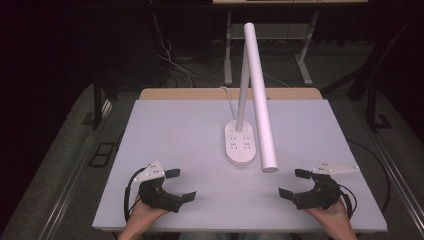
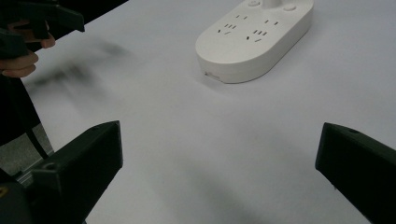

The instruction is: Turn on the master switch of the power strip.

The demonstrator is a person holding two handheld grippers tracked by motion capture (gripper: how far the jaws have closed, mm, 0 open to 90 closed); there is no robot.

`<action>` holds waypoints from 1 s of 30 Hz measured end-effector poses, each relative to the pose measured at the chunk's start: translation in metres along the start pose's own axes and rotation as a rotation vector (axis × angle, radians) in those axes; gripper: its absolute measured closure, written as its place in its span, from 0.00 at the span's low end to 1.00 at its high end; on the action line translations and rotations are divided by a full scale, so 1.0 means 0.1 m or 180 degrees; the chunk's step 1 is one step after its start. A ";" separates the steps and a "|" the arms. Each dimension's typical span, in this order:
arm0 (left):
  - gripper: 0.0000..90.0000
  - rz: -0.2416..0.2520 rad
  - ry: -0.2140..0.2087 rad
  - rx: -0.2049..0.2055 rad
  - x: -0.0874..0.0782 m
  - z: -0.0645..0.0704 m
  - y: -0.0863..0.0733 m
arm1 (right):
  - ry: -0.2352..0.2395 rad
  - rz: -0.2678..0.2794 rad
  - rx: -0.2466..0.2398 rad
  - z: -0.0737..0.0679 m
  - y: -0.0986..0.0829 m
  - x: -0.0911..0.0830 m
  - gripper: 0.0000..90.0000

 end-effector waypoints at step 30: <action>0.00 -0.0029 -0.0015 -0.0013 -0.04 -0.02 0.03 | 0.0023 -0.0112 -0.0027 0.00 -0.04 0.03 0.00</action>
Point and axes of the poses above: each handheld gripper's, and its own axes: x roughly forward along the jaws, y roughly out of its top, z roughly to its right, the point moved 3 cm from there along x, roughly forward along the jaws, and after that the axes turned 3 degrees about -x, right-handed, at the moved point
